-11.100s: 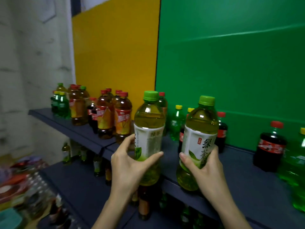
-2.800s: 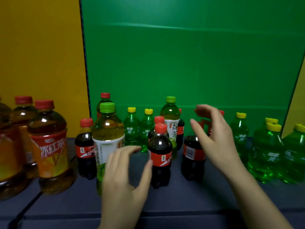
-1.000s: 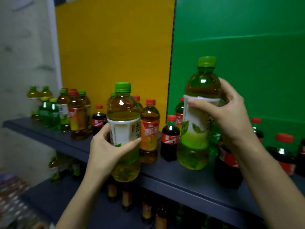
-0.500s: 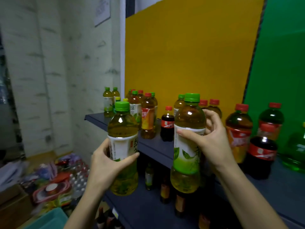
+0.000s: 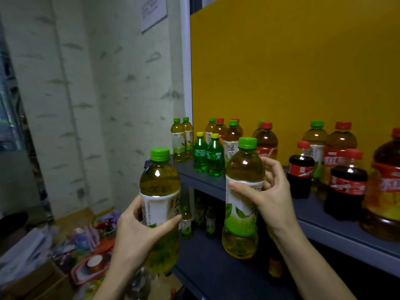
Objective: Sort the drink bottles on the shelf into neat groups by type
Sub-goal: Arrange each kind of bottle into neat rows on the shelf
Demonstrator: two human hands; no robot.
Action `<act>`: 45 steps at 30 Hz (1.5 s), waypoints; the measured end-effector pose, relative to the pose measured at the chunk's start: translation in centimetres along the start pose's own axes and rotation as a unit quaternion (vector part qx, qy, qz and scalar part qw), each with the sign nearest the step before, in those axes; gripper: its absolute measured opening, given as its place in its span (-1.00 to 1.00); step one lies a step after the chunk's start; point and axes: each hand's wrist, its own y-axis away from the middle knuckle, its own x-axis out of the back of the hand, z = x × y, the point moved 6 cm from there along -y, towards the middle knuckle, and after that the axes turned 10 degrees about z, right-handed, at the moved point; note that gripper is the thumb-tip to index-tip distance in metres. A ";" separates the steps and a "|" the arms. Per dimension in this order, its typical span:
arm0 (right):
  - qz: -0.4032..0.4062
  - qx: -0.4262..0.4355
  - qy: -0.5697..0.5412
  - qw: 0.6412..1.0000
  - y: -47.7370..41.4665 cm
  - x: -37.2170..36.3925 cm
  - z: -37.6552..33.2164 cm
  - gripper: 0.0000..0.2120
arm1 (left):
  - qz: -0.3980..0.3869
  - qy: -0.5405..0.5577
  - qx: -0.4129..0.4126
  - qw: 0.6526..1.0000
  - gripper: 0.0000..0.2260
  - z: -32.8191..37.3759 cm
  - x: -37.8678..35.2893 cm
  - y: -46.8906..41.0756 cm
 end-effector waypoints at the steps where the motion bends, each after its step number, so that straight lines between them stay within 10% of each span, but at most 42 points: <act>1: 0.000 0.001 0.003 1.000 -0.3 -1.1 0.6 -0.30 | 0.000 0.002 0.002 1.000 -0.45 -0.7 0.4 -0.9; 24: 0.043 0.088 0.023 0.995 -17.4 -23.6 15.8 -0.38 | -0.013 0.055 -0.032 0.998 -0.57 -17.2 0.0 -30.1; 45: 0.162 0.084 0.238 0.954 -23.0 -27.4 25.5 -0.20 | -0.184 0.113 0.005 0.976 -0.38 -28.0 -12.2 -42.9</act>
